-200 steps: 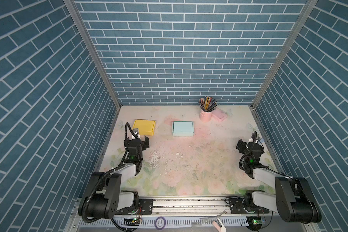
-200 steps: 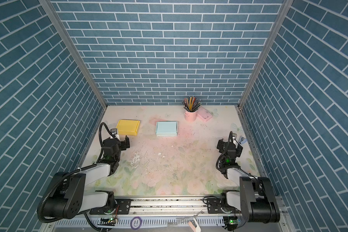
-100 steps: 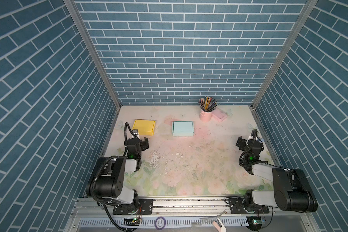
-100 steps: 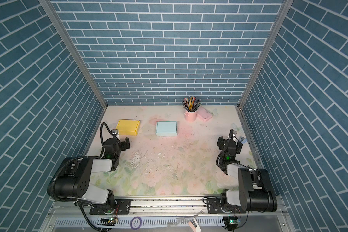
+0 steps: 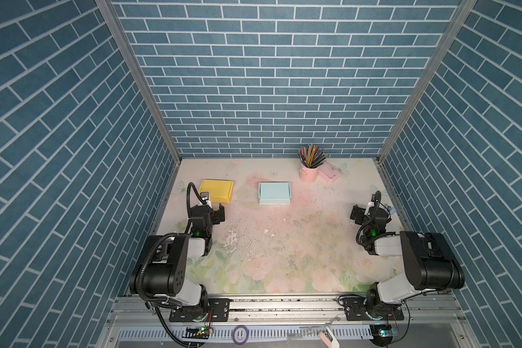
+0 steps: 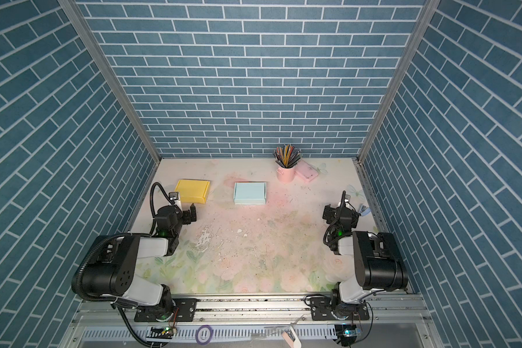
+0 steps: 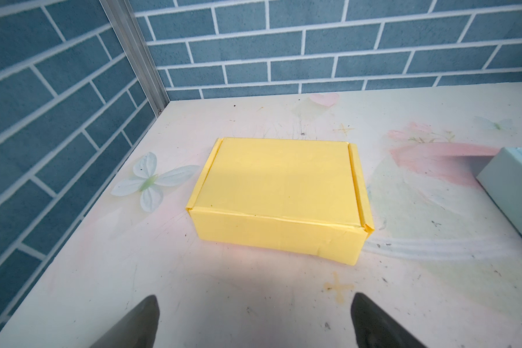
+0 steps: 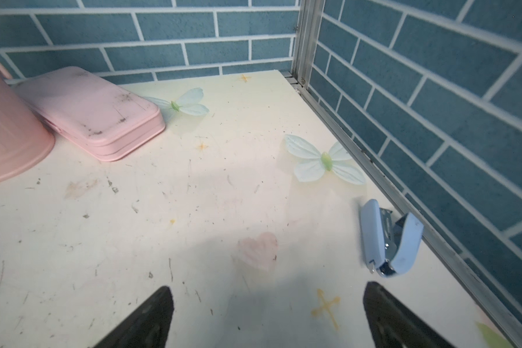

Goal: Fold the paper box

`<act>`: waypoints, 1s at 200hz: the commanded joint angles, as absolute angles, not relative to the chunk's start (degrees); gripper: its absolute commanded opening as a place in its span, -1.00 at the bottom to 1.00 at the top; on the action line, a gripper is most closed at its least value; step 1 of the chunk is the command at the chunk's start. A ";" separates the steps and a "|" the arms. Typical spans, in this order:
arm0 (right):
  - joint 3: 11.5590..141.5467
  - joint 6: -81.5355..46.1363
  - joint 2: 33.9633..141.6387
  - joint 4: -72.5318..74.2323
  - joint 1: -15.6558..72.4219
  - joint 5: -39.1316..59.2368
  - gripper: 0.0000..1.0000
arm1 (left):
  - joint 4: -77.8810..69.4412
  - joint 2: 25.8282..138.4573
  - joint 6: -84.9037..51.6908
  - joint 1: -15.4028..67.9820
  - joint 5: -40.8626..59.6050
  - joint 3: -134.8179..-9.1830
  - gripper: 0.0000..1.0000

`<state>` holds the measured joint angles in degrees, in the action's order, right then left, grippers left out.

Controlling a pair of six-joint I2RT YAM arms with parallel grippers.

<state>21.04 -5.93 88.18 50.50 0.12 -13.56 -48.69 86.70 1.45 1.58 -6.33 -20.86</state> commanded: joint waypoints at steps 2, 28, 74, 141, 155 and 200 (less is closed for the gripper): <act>21.97 -4.57 88.41 50.64 -0.52 -11.91 0.98 | -49.22 86.93 2.40 1.40 -6.47 -21.91 0.99; 21.72 -4.55 88.27 50.89 -0.51 -11.96 0.98 | -49.31 86.86 2.40 1.41 -6.44 -21.72 0.99; 21.55 -4.49 88.24 51.08 -0.51 -12.00 0.97 | -49.31 86.84 2.37 1.41 -6.45 -21.77 0.99; 21.62 -4.48 88.22 51.15 -0.55 -12.06 0.97 | -49.31 86.85 2.37 1.41 -6.50 -21.74 0.99; 21.64 -4.48 88.22 51.10 -0.54 -12.08 0.97 | -49.31 86.89 2.37 1.41 -6.46 -21.72 0.99; 21.62 -4.53 88.23 50.99 -0.53 -12.06 0.97 | -49.31 86.91 2.39 1.41 -6.47 -21.71 0.99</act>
<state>21.39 -5.93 88.18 50.52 -0.34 -12.56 -48.69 86.70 1.83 1.58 -6.33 -20.91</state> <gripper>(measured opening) 0.988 0.994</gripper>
